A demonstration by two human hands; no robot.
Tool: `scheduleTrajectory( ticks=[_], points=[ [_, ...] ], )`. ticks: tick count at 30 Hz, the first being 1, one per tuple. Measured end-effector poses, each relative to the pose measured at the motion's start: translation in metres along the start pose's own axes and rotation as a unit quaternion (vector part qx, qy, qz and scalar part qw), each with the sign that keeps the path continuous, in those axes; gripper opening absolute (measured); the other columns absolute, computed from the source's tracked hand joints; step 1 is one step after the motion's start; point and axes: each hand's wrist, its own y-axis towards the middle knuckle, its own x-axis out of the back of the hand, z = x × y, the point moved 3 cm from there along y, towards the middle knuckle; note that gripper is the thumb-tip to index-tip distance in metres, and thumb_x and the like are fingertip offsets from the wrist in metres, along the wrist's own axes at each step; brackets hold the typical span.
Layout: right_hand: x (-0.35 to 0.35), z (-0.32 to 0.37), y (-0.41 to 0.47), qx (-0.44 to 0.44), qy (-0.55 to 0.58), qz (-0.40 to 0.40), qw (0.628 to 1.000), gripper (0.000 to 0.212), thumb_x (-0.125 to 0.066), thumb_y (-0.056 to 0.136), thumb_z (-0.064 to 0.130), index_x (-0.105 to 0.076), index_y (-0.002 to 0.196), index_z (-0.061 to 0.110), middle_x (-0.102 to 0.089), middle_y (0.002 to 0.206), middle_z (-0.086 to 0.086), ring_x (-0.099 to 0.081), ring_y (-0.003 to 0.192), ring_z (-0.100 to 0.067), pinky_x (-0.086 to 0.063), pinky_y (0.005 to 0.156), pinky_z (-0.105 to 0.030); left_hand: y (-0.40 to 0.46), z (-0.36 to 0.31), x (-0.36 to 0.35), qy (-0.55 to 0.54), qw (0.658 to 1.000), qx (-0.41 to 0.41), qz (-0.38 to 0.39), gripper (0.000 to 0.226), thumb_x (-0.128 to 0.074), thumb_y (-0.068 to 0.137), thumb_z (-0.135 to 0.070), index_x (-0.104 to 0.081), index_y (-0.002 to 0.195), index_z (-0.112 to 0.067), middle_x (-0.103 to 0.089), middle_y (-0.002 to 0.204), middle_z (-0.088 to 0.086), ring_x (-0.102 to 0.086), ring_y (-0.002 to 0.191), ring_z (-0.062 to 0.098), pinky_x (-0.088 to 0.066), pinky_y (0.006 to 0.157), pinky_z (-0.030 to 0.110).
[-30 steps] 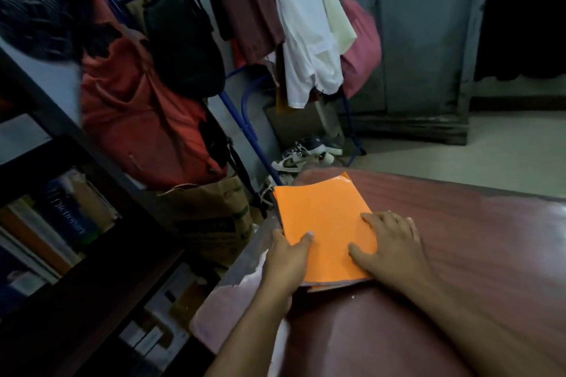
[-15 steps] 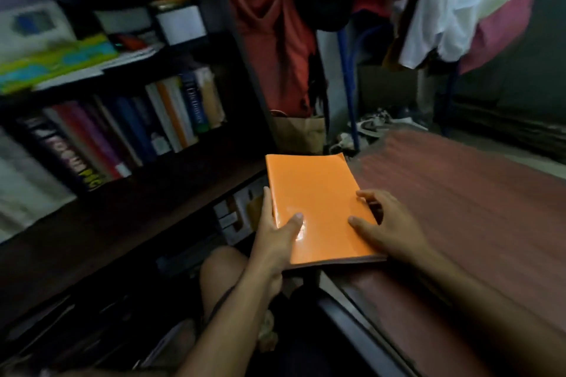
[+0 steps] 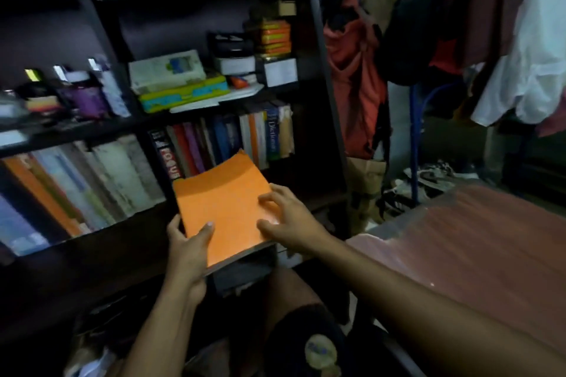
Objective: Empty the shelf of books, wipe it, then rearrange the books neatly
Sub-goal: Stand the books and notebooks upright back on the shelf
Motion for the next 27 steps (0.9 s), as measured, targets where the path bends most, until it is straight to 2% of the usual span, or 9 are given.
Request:
scheduleTrajectory(
  ticks=[6, 7, 9, 12, 16, 18, 22, 25, 27],
  points=[
    [-0.099, 0.037, 0.057, 0.07, -0.045, 0.168, 0.982, 0.056, -0.068, 0.092, 0.045, -0.052, 0.139, 0.018, -0.028, 0.157, -0.008, -0.032, 0.146, -0.022, -0.02, 0.104, -0.012, 0.039, 0.034, 0.097, 0.032, 0.984, 0.058, -0.164, 0.065, -0.064, 0.096, -0.007, -0.029, 0.151, -0.012, -0.055, 0.139, 0.015, -0.059, 0.112, 0.031, -0.048, 0.095, 0.043],
    [-0.12, 0.045, 0.064, 0.081, -0.07, 0.199, 0.974, 0.057, -0.064, 0.094, 0.048, -0.049, 0.142, 0.019, -0.026, 0.159, -0.007, -0.029, 0.147, -0.023, -0.02, 0.108, -0.016, 0.041, 0.037, 0.114, 0.039, 0.979, 0.064, -0.19, 0.066, -0.063, 0.097, -0.009, -0.028, 0.152, -0.013, -0.052, 0.142, 0.013, -0.057, 0.117, 0.034, -0.048, 0.098, 0.045],
    [-0.152, 0.052, 0.074, 0.103, -0.167, 0.239, 0.951, 0.058, -0.049, 0.1, 0.053, -0.039, 0.149, 0.026, -0.02, 0.164, -0.004, -0.02, 0.151, -0.027, -0.017, 0.12, -0.038, 0.038, 0.042, 0.134, 0.079, 0.967, 0.065, -0.232, 0.069, -0.063, 0.098, -0.013, -0.026, 0.155, -0.014, -0.044, 0.15, 0.013, -0.051, 0.128, 0.038, -0.045, 0.104, 0.047],
    [-0.189, 0.073, 0.088, 0.129, -0.257, 0.275, 0.917, 0.055, -0.031, 0.106, 0.051, -0.023, 0.156, 0.03, -0.008, 0.168, 0.001, -0.003, 0.154, -0.031, -0.004, 0.118, -0.064, 0.034, 0.04, 0.159, 0.164, 0.943, 0.062, -0.283, 0.072, -0.066, 0.096, -0.021, -0.026, 0.155, -0.01, -0.032, 0.15, 0.018, -0.049, 0.125, 0.04, -0.045, 0.103, 0.043],
    [-0.201, 0.083, 0.107, 0.131, -0.277, 0.298, 0.904, 0.055, -0.029, 0.107, 0.046, -0.02, 0.157, 0.026, -0.005, 0.169, -0.001, -0.004, 0.154, -0.031, -0.004, 0.118, -0.065, 0.041, 0.038, 0.181, 0.287, 0.92, 0.052, -0.262, 0.077, -0.078, 0.084, -0.037, -0.037, 0.144, -0.012, -0.03, 0.14, 0.012, -0.043, 0.125, 0.036, -0.044, 0.101, 0.041],
    [-0.198, 0.081, 0.114, 0.137, -0.282, 0.305, 0.899, 0.054, -0.031, 0.106, 0.047, -0.023, 0.156, 0.027, -0.008, 0.168, -0.001, -0.006, 0.154, -0.031, -0.004, 0.118, -0.065, 0.044, 0.034, 0.185, 0.289, 0.922, 0.051, -0.253, 0.079, -0.081, 0.079, -0.039, -0.038, 0.14, -0.015, -0.035, 0.138, 0.009, -0.045, 0.124, 0.035, -0.045, 0.097, 0.041],
    [-0.193, 0.09, 0.116, 0.157, -0.304, 0.307, 0.888, 0.053, -0.037, 0.105, 0.047, -0.029, 0.153, 0.027, -0.015, 0.167, 0.0, -0.008, 0.154, -0.029, -0.005, 0.117, -0.067, 0.049, 0.037, 0.187, 0.209, 0.944, 0.04, -0.254, 0.074, -0.081, 0.077, -0.028, -0.033, 0.133, -0.025, -0.054, 0.128, 0.006, -0.058, 0.112, 0.032, -0.052, 0.094, 0.049],
    [-0.191, 0.102, 0.119, 0.168, -0.337, 0.302, 0.876, 0.054, -0.039, 0.105, 0.033, -0.025, 0.156, 0.023, -0.014, 0.167, -0.001, -0.007, 0.154, -0.029, -0.003, 0.117, -0.069, 0.052, 0.043, 0.184, 0.096, 0.97, 0.072, -0.211, 0.087, -0.077, 0.083, -0.024, -0.021, 0.15, -0.028, -0.053, 0.141, 0.002, -0.058, 0.117, 0.029, -0.051, 0.1, 0.051],
    [-0.188, 0.11, 0.125, 0.169, -0.352, 0.298, 0.871, 0.062, -0.042, 0.103, 0.027, -0.016, 0.159, 0.024, -0.009, 0.168, -0.002, -0.004, 0.155, -0.028, -0.001, 0.118, -0.067, 0.053, 0.042, 0.181, 0.056, 0.977, 0.07, -0.193, 0.081, -0.071, 0.092, -0.018, -0.022, 0.155, -0.027, -0.05, 0.146, -0.001, -0.057, 0.121, 0.027, -0.05, 0.101, 0.048]
  ],
)
